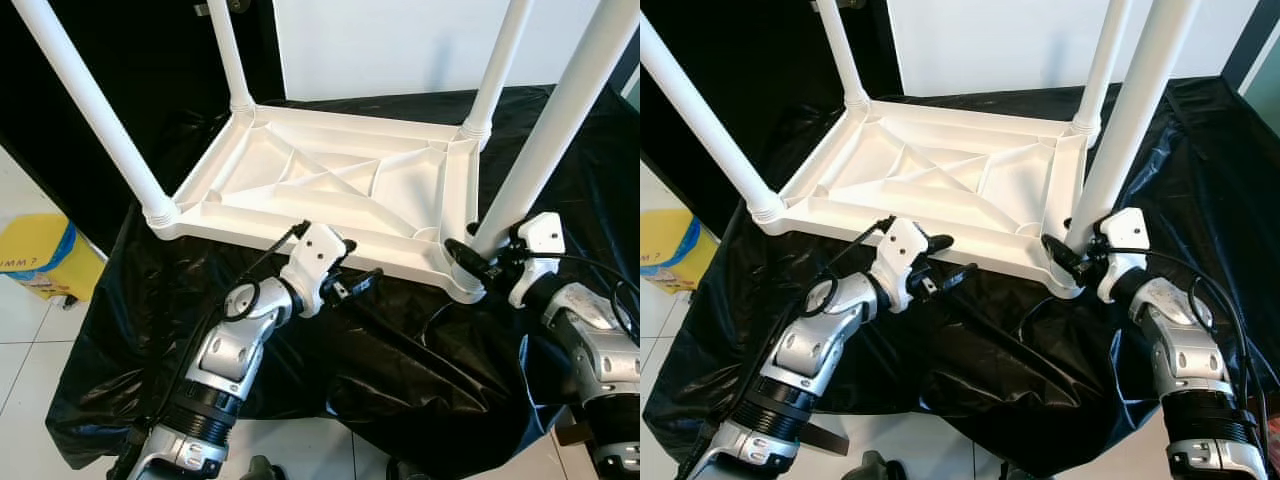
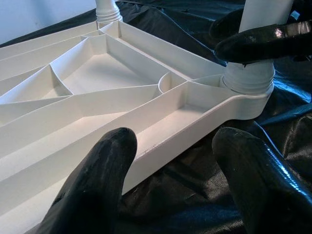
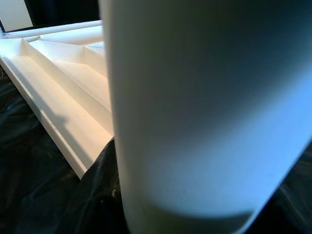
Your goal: Building children table
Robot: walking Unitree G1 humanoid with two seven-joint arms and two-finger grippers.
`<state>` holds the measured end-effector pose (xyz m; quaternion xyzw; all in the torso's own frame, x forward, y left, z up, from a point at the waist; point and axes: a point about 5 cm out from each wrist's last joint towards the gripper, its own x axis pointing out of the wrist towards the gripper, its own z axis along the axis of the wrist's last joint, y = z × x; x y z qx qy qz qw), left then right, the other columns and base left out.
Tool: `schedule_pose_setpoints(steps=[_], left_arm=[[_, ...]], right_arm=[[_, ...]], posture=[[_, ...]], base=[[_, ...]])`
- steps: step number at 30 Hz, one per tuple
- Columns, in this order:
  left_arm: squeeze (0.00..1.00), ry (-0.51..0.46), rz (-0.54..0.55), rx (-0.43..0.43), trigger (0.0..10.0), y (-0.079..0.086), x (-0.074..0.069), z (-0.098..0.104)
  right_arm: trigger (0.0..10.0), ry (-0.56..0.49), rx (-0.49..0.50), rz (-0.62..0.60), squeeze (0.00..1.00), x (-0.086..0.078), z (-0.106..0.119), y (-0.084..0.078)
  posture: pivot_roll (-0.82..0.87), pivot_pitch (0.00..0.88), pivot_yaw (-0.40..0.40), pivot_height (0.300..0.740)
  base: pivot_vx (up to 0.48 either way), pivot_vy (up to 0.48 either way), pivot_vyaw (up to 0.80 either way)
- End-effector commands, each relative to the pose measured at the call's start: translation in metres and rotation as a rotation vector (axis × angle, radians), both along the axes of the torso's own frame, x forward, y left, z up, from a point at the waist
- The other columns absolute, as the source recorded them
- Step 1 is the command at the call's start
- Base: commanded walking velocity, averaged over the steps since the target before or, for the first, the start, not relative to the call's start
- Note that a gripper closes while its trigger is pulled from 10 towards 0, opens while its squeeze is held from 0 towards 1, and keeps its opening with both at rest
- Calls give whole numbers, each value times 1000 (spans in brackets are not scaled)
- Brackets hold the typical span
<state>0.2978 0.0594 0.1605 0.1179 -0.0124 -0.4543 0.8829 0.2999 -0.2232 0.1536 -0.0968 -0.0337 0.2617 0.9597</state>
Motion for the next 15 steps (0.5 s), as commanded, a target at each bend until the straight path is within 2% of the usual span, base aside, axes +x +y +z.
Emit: schedule_pose_setpoints(steps=[1, 3, 4, 6, 9, 15], left_arm=[[0, -2, 23, 7, 10000, 1, 1, -1], [0, -2, 23, 7, 10000, 1, 1, -1], [0, -1, 29, 12, 10000, 1, 3, -2], [0, 0, 33, 15, 10000, 1, 4, -2], [0, 7, 51, 13, 10000, 0, 6, -4], [0, 20, 72, -10, 10000, -2, 9, -4]], right_arm=[[10000, 54, -23, -30, 0, -3, -16, 2], [10000, 54, -23, -30, 0, -3, -16, 2], [10000, 45, -16, -94, 0, -3, -16, 4], [10000, 41, -24, -107, 0, -4, -16, 5], [10000, 32, -1, -232, 0, -6, -17, 9], [10000, 14, 34, -327, 0, -9, -17, 16]], posture=[[-122, 87, 59, 740], [-122, 87, 59, 740], [-137, 85, 60, 740], [-139, 85, 60, 740], [-152, 83, 59, 740], [-167, 77, 62, 740]], base=[[0, 0, 0], [0, 0, 0], [0, 0, 0], [0, 0, 0], [0, 0, 0], [0, 0, 0]])
